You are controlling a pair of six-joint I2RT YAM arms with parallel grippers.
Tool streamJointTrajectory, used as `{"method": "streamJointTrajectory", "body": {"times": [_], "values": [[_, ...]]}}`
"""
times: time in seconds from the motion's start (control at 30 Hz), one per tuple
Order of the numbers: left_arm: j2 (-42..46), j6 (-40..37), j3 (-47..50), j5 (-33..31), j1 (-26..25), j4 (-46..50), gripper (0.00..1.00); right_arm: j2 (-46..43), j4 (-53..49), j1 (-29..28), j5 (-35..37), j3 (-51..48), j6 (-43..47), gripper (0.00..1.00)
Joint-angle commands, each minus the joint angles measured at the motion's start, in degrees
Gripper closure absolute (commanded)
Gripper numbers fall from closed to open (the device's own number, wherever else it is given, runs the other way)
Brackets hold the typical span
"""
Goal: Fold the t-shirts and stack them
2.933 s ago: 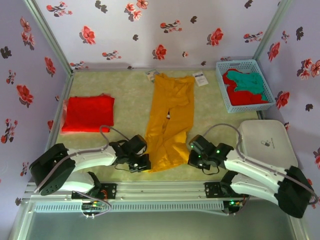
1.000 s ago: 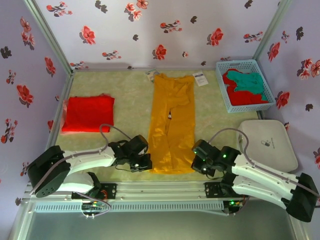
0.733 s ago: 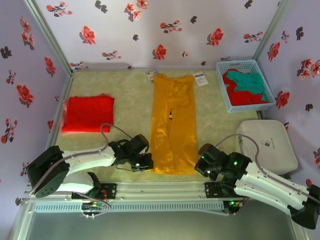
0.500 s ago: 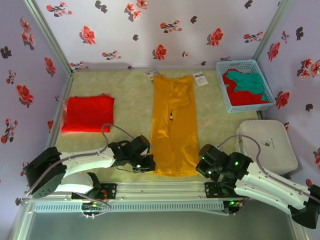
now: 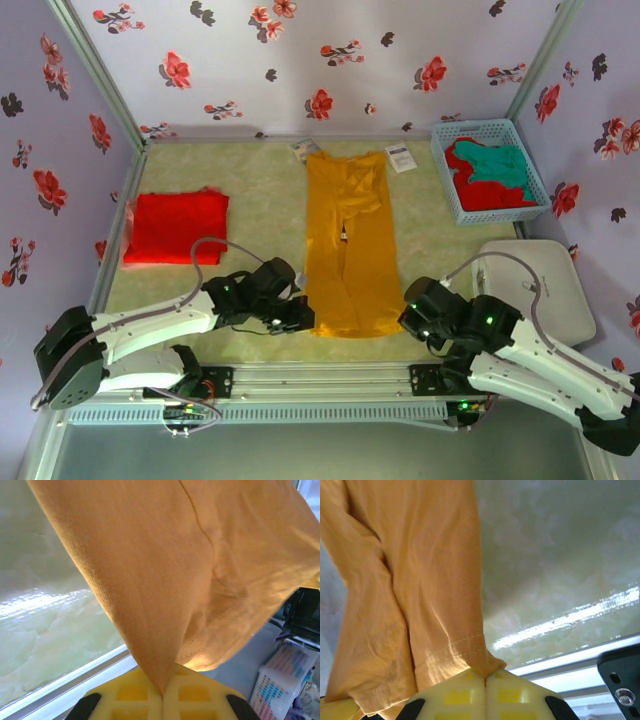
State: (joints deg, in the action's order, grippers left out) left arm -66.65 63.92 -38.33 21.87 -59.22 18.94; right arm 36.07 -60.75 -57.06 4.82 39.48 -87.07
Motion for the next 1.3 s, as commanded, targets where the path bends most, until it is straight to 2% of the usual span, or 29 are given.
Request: {"method": "streamJointTrajectory", "body": {"times": [0.0, 0.13, 0.4, 0.63, 0.83, 1.0, 1.27], "values": [[0.7, -2.6, -2.7, -1.2, 3.0, 2.1, 1.0, -0.4, 1.6, -0.2, 8.9, 3.1, 2.2, 1.0], [-0.4, -5.2, -4.6, -0.9, 7.2, 3.1, 1.0, 1.8, 5.7, 5.1, 9.3, 4.3, 6.9, 1.0], [-6.0, -10.6, -10.2, 1.1, 14.1, 2.9, 1.0, 8.0, 14.7, 19.5, -0.3, 3.9, 17.6, 1.0], [-14.0, -16.6, -17.8, 3.8, 18.6, 4.8, 1.0, 16.9, 24.8, 28.8, -9.3, 4.4, 25.1, 1.0], [-20.4, -20.9, -23.8, 4.5, 21.7, 6.9, 1.0, 25.9, 26.2, 34.1, -11.5, 9.6, 31.1, 1.0], [-26.6, -24.2, -29.3, 4.8, 24.3, 7.3, 1.0, 33.5, 33.8, 38.7, -17.1, 11.0, 33.6, 1.0], [-35.8, -27.7, -36.1, 6.3, 27.0, 7.5, 1.0, 46.5, 36.3, 42.9, -21.1, 18.0, 39.1, 1.0]]}}
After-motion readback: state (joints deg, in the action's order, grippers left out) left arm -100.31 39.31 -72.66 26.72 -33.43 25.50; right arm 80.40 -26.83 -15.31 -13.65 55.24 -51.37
